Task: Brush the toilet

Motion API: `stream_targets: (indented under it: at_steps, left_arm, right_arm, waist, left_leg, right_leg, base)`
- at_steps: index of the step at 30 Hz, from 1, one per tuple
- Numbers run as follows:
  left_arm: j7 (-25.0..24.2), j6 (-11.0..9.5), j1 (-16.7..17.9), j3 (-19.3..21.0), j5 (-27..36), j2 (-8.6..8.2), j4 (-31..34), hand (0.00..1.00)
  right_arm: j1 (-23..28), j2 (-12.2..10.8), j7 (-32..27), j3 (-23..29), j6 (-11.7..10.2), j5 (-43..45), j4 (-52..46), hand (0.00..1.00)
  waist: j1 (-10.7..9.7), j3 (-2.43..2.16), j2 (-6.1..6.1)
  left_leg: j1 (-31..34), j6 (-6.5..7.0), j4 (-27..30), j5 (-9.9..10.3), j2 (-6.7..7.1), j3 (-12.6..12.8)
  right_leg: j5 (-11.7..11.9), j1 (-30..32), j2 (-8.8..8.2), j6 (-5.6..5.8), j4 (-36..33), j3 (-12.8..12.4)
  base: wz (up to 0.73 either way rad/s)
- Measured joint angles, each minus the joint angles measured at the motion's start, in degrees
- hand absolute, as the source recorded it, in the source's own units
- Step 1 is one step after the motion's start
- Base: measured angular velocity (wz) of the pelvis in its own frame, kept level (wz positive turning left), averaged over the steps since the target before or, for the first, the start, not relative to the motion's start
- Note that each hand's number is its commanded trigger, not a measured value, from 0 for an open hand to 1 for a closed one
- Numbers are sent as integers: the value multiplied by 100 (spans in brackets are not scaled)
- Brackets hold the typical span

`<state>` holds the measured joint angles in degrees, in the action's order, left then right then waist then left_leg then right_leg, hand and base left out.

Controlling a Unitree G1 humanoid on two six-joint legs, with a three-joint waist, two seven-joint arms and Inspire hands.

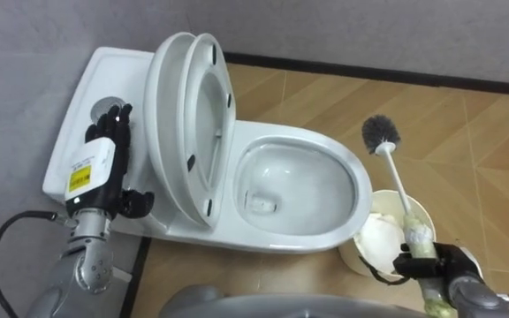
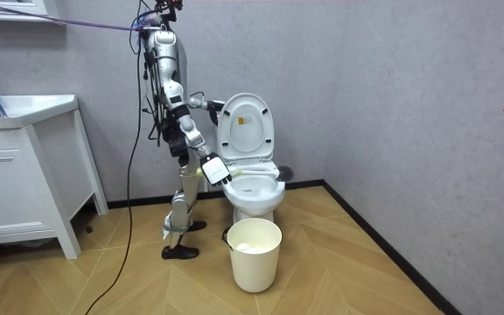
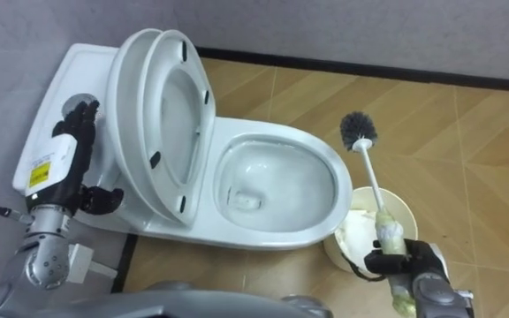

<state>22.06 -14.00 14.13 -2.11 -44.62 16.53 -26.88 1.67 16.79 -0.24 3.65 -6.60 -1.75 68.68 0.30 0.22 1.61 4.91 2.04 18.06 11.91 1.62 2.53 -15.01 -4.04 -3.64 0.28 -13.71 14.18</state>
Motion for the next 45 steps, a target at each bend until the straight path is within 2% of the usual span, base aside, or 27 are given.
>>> stream_targets:
  at_steps: [7,10,14,17,19,23,25,27,29,32,35,41,45]
  left_arm:
    - [-35,19,-120,-25,-9,5,-360,0]
    - [-87,32,-197,-39,-6,5,-441,0]
    - [-42,30,-507,-53,-83,6,-694,0]
    - [35,22,-808,-46,-263,8,-846,0]
    - [157,22,-901,-75,-263,20,-929,0]
    - [256,21,-1365,-343,-266,132,-1042,0]
    - [370,9,-1483,-471,-306,216,-1103,0]
    - [531,-44,-1730,-680,-341,351,-1267,0]
    - [657,-47,-1844,-771,-342,425,-1269,0]
    - [785,-49,-2054,-900,-340,448,-1269,0]
    - [906,-51,-2089,-944,-339,495,-1273,0]
    - [1165,-51,-2094,-950,-326,500,-1252,0]
    - [1358,-48,-2182,-1089,-232,554,-1251,0]
  right_arm:
    - [-3,1,0,0,43,2,3,100]
    - [-16,14,-44,-3,53,47,2,100]
    - [-215,158,-170,-14,177,904,-92,100]
    - [-345,216,-306,-55,170,1694,-258,100]
    - [-472,218,-438,-291,170,2159,-266,100]
    - [-632,312,-641,-937,170,3337,-467,100]
    - [-729,322,-734,-1125,173,3857,-568,100]
    - [-833,332,-850,-1396,168,4409,-630,100]
    - [-970,353,-883,-1609,174,4709,-654,100]
    - [-979,406,-1013,-1894,240,4918,-787,100]
    - [-943,458,-1178,-1995,288,5038,-1000,100]
    - [-928,664,-1290,-2331,483,5150,-1144,100]
    - [-932,824,-1298,-2503,535,4995,-1117,100]
  waist:
    - [12,-35,-20]
    - [5,-49,-78]
    - [105,-41,-137]
    - [193,-29,-121]
    - [228,-14,-98]
    - [477,24,-38]
    - [499,42,-69]
    - [510,83,-56]
    - [541,101,-46]
    - [650,121,-18]
    - [647,134,3]
    - [672,120,6]
    - [681,115,-13]
  left_leg:
    - [47,2,-13,-2,6,60]
    - [87,0,-1,-3,0,57]
    - [431,-2,160,-4,-28,60]
    - [756,-5,307,-29,-74,56]
    - [866,-7,376,-30,-87,52]
    - [1313,-17,598,-43,-119,33]
    - [1567,-17,749,-52,-123,-49]
    - [1794,-20,902,-52,-130,-119]
    - [2018,-25,988,-56,-140,-138]
    - [2269,-33,1007,-98,-125,-169]
    - [2365,-35,956,-149,-104,-158]
    - [2583,-55,1044,-166,-125,-142]
    - [2806,-54,1166,-167,-163,-96]
  right_leg:
    - [7,75,-1,-10,-6,-22]
    - [7,123,2,-12,-24,-18]
    - [-26,508,-8,-49,-268,-8]
    - [-20,811,16,-66,-338,8]
    - [-33,886,18,-90,-441,27]
    - [-99,1409,2,-142,-743,33]
    - [-118,1553,-22,-167,-854,170]
    - [-150,1753,-31,-186,-1018,186]
    - [-176,1978,-34,-206,-1153,219]
    - [-216,2256,-94,-244,-1335,287]
    - [-227,2402,-136,-255,-1403,299]
    - [-246,2629,-154,-281,-1484,316]
    - [-276,2814,-159,-317,-1577,351]
  base:
    - [-3]
    - [0]
    - [-1]
    - [0]
    - [0]
    - [1]
    - [17]
    - [16]
    - [7]
    - [8]
    - [3]
    - [0]
    - [4]
